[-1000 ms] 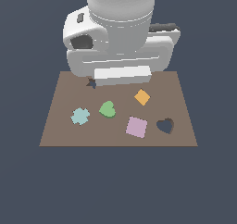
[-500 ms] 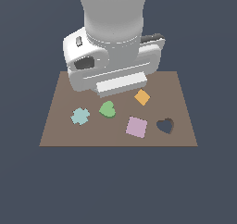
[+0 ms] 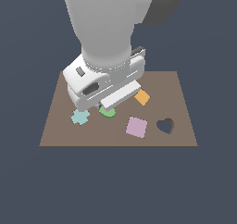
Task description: Insert a designated object into the corresponding slot on a board.
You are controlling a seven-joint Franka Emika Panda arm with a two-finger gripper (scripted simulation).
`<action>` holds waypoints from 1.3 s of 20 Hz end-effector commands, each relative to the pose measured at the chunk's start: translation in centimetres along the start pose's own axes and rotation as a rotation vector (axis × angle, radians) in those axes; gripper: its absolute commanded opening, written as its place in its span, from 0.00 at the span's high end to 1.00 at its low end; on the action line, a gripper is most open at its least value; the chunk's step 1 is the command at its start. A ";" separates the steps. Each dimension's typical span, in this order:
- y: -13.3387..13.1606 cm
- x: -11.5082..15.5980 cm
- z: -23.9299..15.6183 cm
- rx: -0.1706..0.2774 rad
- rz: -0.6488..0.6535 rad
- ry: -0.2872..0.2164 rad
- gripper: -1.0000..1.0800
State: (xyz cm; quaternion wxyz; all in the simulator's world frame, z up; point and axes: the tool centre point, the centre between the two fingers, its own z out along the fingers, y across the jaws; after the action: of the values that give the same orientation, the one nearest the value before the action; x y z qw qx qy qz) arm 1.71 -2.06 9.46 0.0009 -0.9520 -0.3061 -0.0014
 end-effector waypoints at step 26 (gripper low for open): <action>1.8 0.5 5.1 0.000 -0.364 -0.003 0.04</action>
State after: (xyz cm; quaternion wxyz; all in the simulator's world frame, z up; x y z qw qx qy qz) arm 3.20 -3.17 4.73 -0.0001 -0.8810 -0.4731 -0.0004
